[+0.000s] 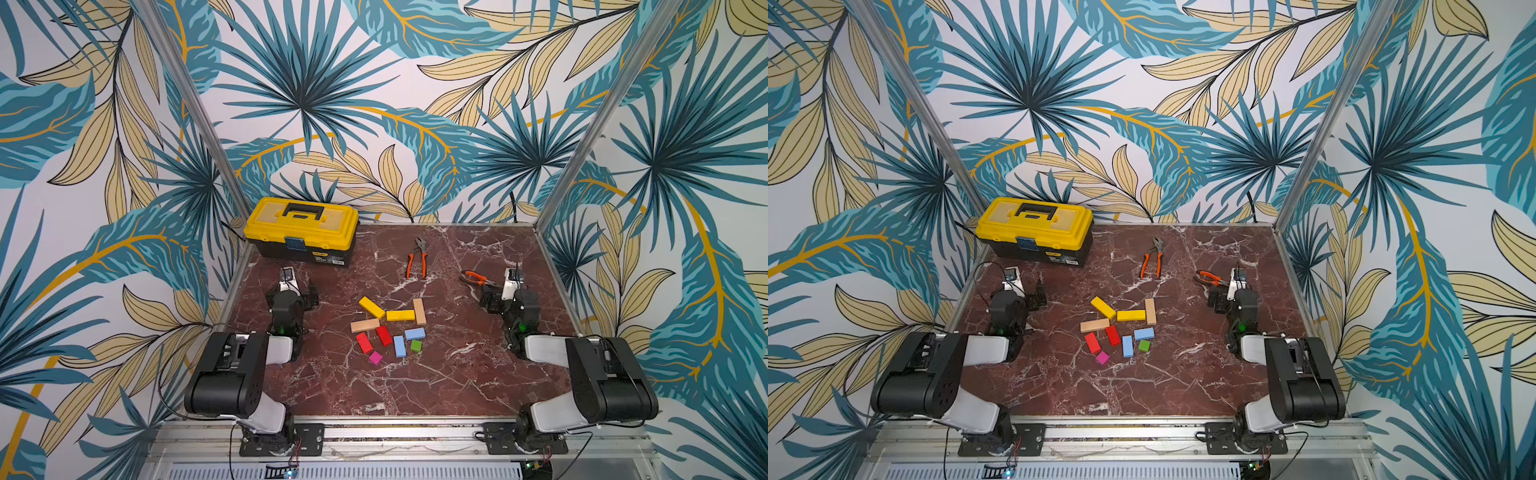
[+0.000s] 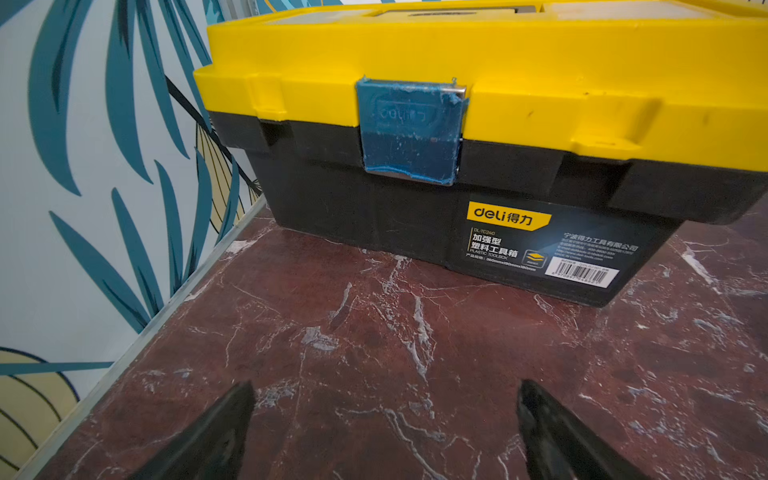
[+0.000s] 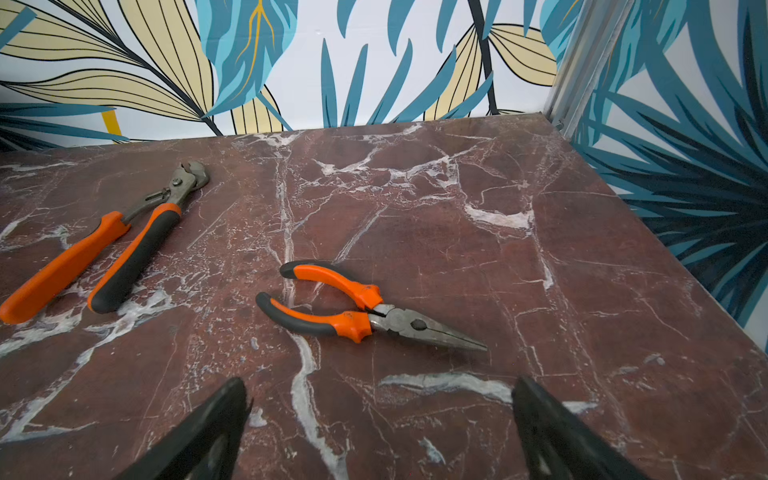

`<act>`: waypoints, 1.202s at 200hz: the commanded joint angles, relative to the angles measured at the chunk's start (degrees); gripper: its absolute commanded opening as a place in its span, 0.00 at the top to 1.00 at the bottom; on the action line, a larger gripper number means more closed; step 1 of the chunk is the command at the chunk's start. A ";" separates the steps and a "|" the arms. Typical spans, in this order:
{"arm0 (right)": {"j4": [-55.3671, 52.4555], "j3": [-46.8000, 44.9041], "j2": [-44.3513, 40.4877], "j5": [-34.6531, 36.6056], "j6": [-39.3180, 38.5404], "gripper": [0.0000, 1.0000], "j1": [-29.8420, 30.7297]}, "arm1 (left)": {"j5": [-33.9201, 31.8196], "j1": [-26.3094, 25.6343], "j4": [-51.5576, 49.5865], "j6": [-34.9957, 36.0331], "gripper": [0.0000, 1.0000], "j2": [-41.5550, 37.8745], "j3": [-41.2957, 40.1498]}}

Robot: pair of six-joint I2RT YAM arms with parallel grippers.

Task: Assemble the letter v with building blocks
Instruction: Adjust the building block at the center of the board.

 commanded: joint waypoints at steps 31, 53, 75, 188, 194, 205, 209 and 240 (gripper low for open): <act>-0.56 0.70 -0.30 -0.41 -0.47 0.00 0.17 | -0.20 0.48 0.46 0.08 0.01 0.13 0.02; -0.56 0.66 -0.26 -0.39 -0.44 0.00 0.19 | -0.20 0.52 0.41 0.09 0.01 0.15 0.02; -0.56 0.73 -0.21 -0.43 -0.46 0.01 0.16 | -0.20 0.53 0.41 0.08 0.01 0.15 0.02; -11.18 5.31 -5.32 -0.12 -0.76 0.01 0.16 | -3.57 0.53 -3.09 -0.07 0.01 -2.73 1.80; -17.38 8.04 -6.96 -0.17 -0.80 0.00 0.24 | -4.15 0.53 -7.98 -0.35 0.01 -5.12 3.61; -27.03 13.82 -8.98 1.13 1.63 0.01 0.88 | -4.77 0.12 -13.79 0.01 0.01 -8.84 5.80; -30.27 15.51 -9.48 1.00 3.74 0.00 1.33 | -5.59 -0.27 -14.90 -0.41 0.01 -10.16 6.25; -47.88 31.53 -9.49 20.43 0.26 0.01 18.83 | -13.18 -4.69 -35.58 -8.80 0.00 -19.21 14.58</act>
